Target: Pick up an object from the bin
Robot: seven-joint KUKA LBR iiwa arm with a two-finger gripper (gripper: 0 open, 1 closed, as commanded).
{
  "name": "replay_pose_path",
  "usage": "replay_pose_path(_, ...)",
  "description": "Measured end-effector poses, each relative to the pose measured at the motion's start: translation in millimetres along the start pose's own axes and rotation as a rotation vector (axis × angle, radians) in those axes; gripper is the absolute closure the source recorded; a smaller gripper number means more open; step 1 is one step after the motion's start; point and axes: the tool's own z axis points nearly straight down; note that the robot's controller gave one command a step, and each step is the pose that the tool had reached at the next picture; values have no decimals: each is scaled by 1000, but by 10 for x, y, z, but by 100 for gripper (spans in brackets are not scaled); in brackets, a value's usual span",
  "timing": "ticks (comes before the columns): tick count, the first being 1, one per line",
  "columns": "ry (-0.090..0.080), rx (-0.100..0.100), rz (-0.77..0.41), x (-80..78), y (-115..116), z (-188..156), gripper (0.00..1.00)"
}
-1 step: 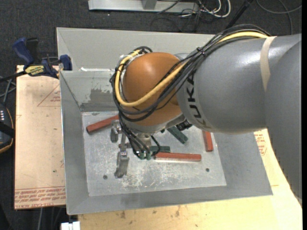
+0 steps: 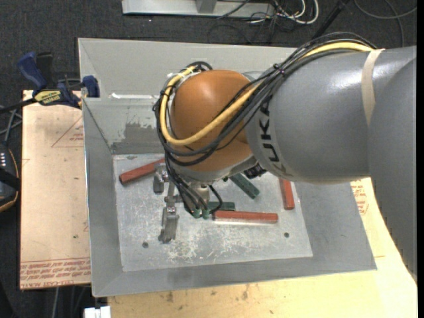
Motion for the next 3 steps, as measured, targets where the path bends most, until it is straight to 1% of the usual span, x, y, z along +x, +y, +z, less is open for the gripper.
replay_pose_path(1, -10, -2, -79, -719, -279, 723, 0)
replay_pose_path(2, 2, 0, -18, -941, -72, 849, 0)
replay_pose_path(3, -4, -1, -153, -1263, 9, 637, 0)
